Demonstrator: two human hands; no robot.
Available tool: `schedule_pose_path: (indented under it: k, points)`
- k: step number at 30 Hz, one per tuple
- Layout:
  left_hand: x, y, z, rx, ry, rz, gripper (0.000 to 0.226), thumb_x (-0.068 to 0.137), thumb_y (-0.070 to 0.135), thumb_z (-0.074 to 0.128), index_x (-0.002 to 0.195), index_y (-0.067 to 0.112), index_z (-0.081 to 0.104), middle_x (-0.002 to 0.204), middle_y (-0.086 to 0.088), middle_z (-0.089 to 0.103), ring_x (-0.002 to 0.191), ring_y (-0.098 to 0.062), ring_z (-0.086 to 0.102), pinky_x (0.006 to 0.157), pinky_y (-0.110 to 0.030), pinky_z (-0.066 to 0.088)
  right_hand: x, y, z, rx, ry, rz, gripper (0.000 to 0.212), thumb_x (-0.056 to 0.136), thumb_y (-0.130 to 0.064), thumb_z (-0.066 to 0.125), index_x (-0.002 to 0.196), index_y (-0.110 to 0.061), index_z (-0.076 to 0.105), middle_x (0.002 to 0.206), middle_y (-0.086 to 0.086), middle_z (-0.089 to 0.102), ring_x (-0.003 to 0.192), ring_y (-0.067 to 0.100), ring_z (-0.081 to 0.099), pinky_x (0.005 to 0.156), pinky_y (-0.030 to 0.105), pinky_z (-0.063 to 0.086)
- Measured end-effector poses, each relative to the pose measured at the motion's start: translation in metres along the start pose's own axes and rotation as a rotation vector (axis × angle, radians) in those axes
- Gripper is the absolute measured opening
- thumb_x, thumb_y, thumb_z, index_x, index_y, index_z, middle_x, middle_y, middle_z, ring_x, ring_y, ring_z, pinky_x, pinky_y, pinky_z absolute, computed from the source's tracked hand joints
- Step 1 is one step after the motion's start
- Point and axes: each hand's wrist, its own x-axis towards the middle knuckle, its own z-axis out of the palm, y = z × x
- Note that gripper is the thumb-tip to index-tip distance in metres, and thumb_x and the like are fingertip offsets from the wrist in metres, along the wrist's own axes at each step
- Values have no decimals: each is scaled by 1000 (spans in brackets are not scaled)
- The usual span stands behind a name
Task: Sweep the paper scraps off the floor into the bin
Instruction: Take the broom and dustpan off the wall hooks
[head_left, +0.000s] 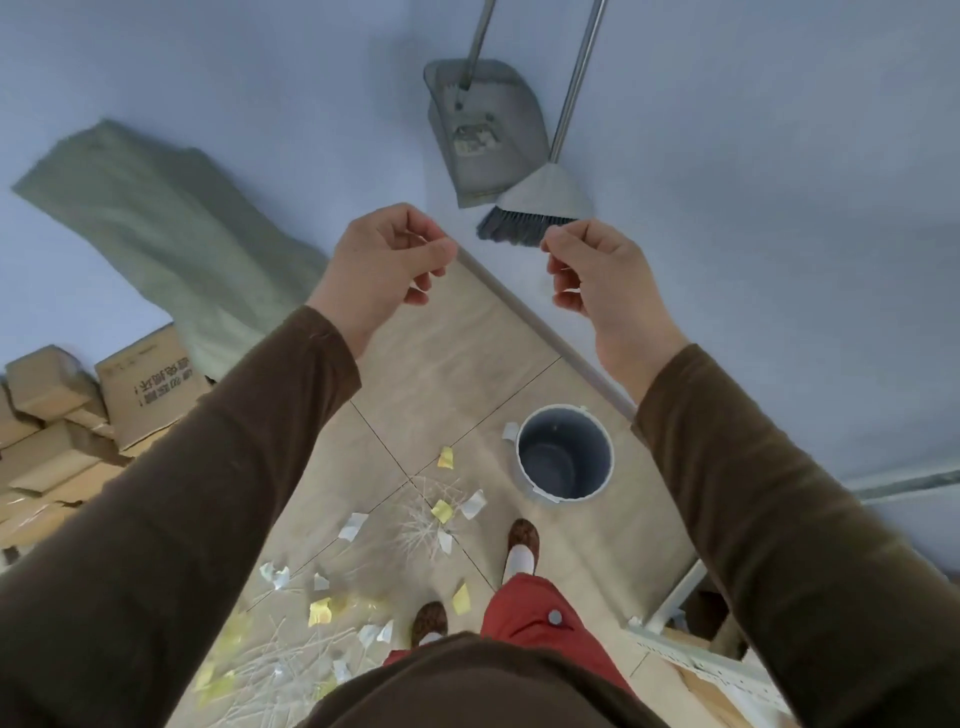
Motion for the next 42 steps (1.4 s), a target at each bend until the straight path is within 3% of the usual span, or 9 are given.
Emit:
schedule_pose_path:
  k: [5, 11, 17, 21, 30, 42]
  points:
    - [74, 24, 23, -8, 42, 43, 11, 86, 17, 74, 86, 14, 64, 69, -2, 65, 59, -12, 54, 56, -27, 51, 79, -27, -25, 35, -4, -75, 9, 96, -17, 58, 92, -10, 64, 68, -3, 55, 57, 9, 46, 61, 25, 44]
    - [150, 66, 62, 4, 87, 92, 9, 87, 15, 73, 88, 12, 64, 69, -2, 65, 58, -12, 54, 56, -28, 50, 162, -66, -64, 9, -3, -146, 9, 95, -18, 59, 90, -11, 63, 71, 0, 56, 64, 15, 47, 64, 27, 45]
    - [196, 99, 79, 54, 111, 129, 9, 87, 14, 73, 90, 10, 66, 69, 0, 67, 56, -9, 54, 57, -28, 52, 214, -98, -83, 0, -13, -205, 9, 94, -15, 60, 87, -11, 61, 71, 2, 55, 58, 13, 46, 58, 27, 44]
    - [227, 122, 85, 62, 109, 160, 7, 86, 14, 73, 87, 12, 66, 72, -3, 68, 57, -12, 53, 57, -26, 52, 241, -120, -89, -16, 10, -242, 6, 94, -15, 60, 90, -11, 61, 78, 4, 58, 62, 12, 52, 57, 22, 48]
    - [315, 170, 101, 102, 78, 293, 15, 90, 19, 68, 97, 6, 71, 74, -3, 69, 59, -11, 55, 61, -31, 52, 304, -167, -100, -33, 95, -328, 12, 96, -22, 58, 97, -10, 60, 83, 3, 62, 68, 12, 58, 63, 20, 53]
    - [459, 245, 75, 111, 24, 480, 19, 96, 24, 60, 105, 11, 70, 97, -10, 71, 80, -12, 66, 77, -28, 59, 411, -252, -85, -103, 274, -456, 17, 95, -32, 58, 100, -16, 63, 93, 2, 64, 87, 16, 62, 87, 35, 55]
